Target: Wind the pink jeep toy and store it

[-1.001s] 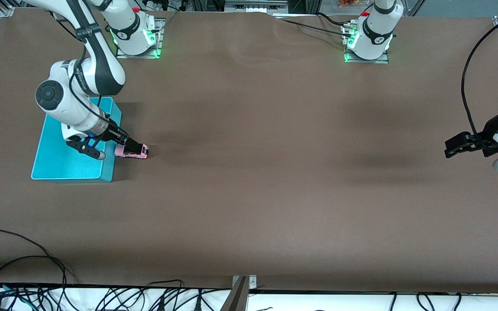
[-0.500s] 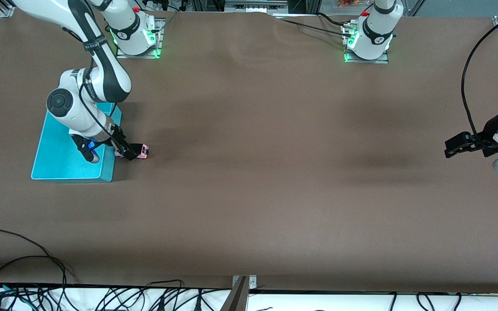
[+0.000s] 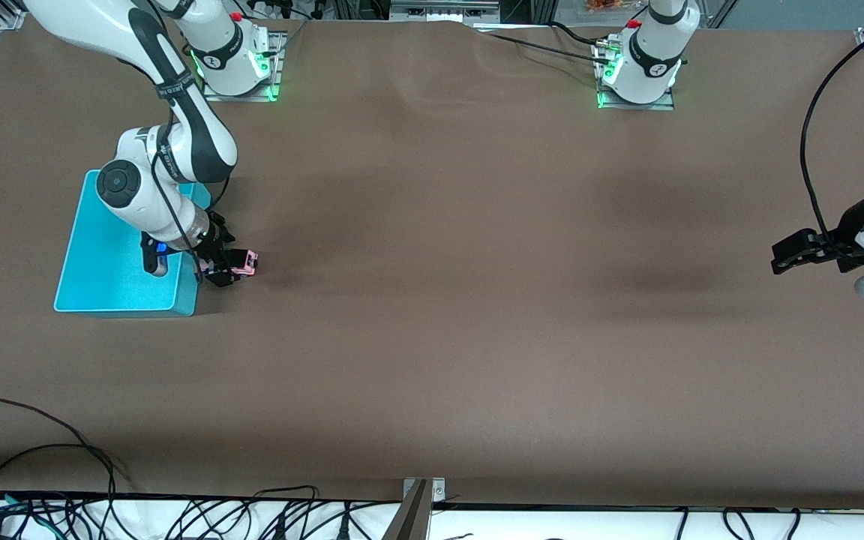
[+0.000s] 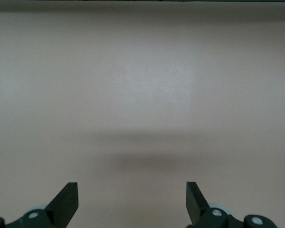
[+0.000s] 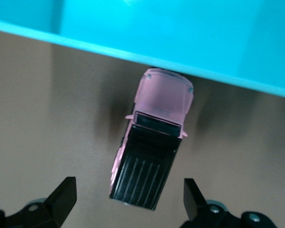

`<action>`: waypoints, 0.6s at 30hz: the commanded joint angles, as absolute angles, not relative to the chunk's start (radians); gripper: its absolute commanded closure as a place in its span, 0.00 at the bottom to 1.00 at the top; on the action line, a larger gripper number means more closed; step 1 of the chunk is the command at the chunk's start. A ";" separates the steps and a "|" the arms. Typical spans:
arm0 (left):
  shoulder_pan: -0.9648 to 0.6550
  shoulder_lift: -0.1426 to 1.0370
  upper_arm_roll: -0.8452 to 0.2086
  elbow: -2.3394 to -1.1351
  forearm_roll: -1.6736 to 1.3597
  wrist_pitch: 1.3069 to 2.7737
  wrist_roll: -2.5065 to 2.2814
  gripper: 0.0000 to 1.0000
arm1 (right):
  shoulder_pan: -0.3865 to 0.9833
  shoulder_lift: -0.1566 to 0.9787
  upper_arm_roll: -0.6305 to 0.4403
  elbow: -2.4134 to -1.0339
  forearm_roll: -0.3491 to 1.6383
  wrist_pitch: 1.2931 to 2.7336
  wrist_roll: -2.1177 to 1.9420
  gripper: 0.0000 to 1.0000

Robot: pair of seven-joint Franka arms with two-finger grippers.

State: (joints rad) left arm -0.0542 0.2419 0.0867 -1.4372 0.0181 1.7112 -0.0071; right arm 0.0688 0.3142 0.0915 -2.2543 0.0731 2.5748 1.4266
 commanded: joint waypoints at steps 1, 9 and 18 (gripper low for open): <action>-0.051 0.225 0.084 -1.453 0.023 1.710 0.012 0.00 | 0.066 0.325 0.094 -2.287 0.081 2.602 1.468 0.00; -0.051 0.225 0.084 -1.453 0.023 1.710 0.012 0.00 | 0.058 0.359 0.086 -2.299 0.072 2.643 1.468 0.00; -0.051 0.227 0.084 -1.451 0.023 1.710 0.012 0.00 | 0.055 0.360 0.061 -2.299 0.021 2.642 1.468 0.00</action>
State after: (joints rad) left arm -0.0542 0.2419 0.0867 -1.4372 0.0181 1.7112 -0.0071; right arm 0.0622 0.3688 0.0620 -2.2889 0.0477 2.6258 1.4538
